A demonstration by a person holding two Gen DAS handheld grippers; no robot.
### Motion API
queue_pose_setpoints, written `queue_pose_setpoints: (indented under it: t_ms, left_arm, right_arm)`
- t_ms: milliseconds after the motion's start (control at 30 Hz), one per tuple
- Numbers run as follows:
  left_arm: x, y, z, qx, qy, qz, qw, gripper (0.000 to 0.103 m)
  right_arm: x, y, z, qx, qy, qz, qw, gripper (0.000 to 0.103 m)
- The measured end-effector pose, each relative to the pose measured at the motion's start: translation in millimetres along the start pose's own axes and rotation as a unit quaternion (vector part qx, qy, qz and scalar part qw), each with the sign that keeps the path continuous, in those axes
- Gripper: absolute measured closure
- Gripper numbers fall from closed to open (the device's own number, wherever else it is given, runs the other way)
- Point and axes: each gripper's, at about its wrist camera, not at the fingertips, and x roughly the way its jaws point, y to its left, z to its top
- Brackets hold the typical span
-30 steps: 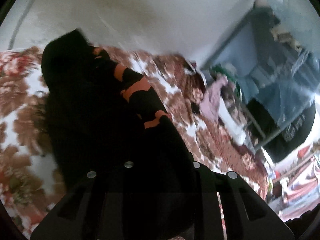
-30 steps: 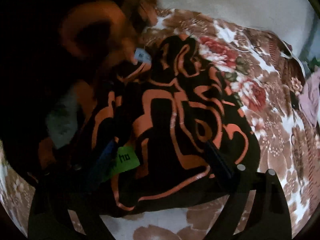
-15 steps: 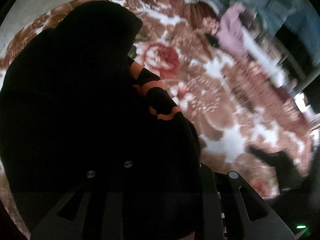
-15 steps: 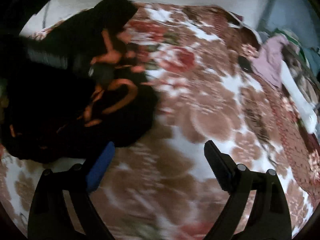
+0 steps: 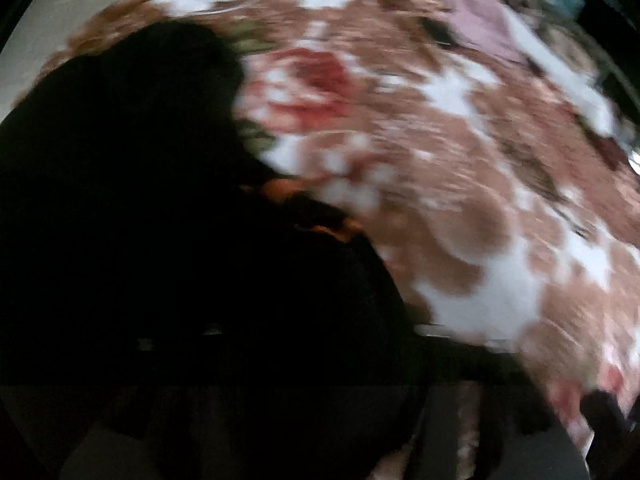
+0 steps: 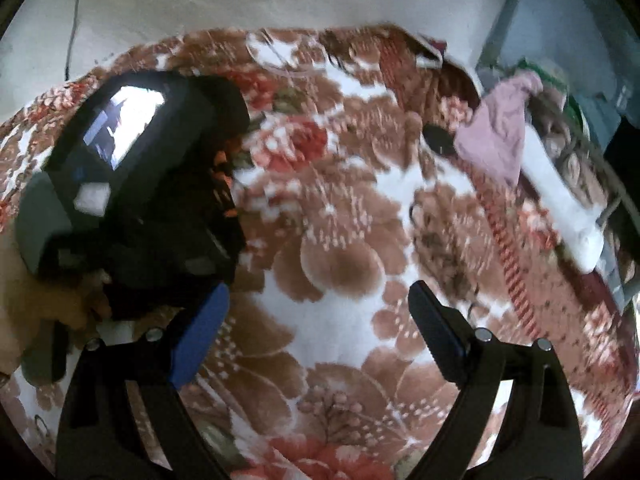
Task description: Fold large clothes
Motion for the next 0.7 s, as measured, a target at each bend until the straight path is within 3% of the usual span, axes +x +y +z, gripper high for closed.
queue_pose_setpoints:
  t_ms: [33, 133, 200, 233, 300, 367, 467, 567, 700]
  left_arm:
    - [-8, -3, -1, 0.011, -0.002, -0.019, 0.9998, 0.015]
    - [-49, 15, -6, -0.028, -0.043, -0.072, 0.9961, 0.014]
    - [-85, 39, -13, -0.065, -0.084, -0.124, 0.9865, 0.012]
    - [-98, 51, -17, -0.078, -0.097, -0.138, 0.9826, 0.005]
    - [-115, 78, -26, -0.113, -0.118, -0.150, 0.9751, 0.006]
    - [-140, 109, -38, -0.138, -0.158, -0.139, 0.9677, 0.006]
    - [-175, 140, -50, -0.123, -0.194, -0.077, 0.9702, 0.005]
    - [-171, 164, -58, -0.106, -0.148, 0.003, 0.9833, 0.005]
    - [-137, 178, -59, -0.091, -0.098, 0.039, 0.9902, 0.006]
  right_arm:
    - [-8, 1, 7, -0.001, -0.009, 0.000, 1.000, 0.012]
    - [-26, 4, 29, 0.011, -0.036, 0.003, 0.999, 0.010]
    - [-43, 3, 44, 0.027, -0.064, 0.005, 0.998, 0.005]
    - [-50, 4, 51, 0.032, -0.075, 0.007, 0.997, 0.005]
    - [-63, 9, 65, 0.038, -0.101, 0.006, 0.994, 0.005]
    - [-61, 23, 75, 0.022, -0.096, 0.006, 0.995, 0.005]
    - [-57, 48, 88, 0.010, -0.087, 0.031, 0.996, 0.005]
    - [-37, 87, 97, -0.033, -0.074, 0.043, 0.996, 0.005]
    - [2, 126, 94, -0.066, -0.048, 0.059, 0.995, 0.005]
